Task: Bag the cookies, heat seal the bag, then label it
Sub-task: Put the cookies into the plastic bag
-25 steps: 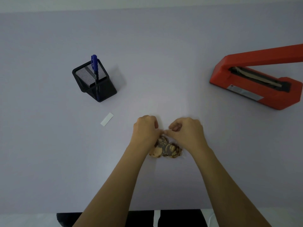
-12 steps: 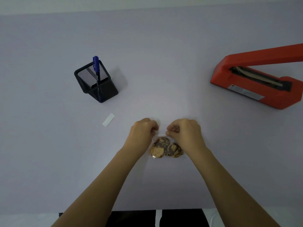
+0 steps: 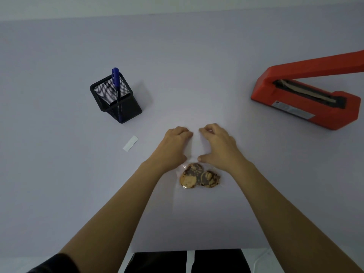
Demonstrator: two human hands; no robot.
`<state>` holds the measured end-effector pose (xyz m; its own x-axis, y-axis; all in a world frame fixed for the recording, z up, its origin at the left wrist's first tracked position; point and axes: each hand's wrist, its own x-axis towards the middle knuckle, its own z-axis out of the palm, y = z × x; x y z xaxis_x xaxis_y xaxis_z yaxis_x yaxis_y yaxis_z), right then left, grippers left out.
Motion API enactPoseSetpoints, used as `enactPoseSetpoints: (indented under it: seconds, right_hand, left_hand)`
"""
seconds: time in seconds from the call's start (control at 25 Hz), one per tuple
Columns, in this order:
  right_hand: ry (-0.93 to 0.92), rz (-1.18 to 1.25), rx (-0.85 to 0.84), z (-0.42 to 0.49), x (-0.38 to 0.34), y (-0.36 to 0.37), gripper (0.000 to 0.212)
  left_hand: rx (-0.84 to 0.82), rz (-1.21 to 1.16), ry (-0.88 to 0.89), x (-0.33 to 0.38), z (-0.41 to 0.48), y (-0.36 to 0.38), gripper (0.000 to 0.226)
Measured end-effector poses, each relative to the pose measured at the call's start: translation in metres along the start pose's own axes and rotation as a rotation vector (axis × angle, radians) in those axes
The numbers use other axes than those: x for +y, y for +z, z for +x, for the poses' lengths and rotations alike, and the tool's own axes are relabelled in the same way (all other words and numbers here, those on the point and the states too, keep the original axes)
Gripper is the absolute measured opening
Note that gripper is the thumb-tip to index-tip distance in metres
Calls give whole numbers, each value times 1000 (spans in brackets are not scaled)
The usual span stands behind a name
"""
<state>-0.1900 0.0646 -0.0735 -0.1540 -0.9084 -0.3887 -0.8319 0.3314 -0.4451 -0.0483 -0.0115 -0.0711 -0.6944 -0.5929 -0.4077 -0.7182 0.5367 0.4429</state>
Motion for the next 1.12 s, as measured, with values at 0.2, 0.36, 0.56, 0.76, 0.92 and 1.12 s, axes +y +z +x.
enactPoseSetpoints:
  seconds: [0.2,0.36,0.56,0.76,0.92,1.12]
  right_hand:
    - [36,89,72,-9,-2,8,76]
    - [39,256,148,-19,0,19,28]
    - [13,149,137,-12,-1,16,52]
    - [59,-10,-7,-1,-2,0,82]
    - [82,-65,-31,3,2,-5,93]
    - [77,-51,113,-11,-1,9,43]
  left_hand:
    - [91,-94,-39,1,-7,9,61]
    - [198,-75,-41,1,-16,26,28]
    - [150,-66,-15,1,-13,16,49]
    - [-4,-43,-42,2,0,0,75]
    - [-47,-49,-42,2,6,-2,84]
    - [191,-86,-62,-2,-10,17,47]
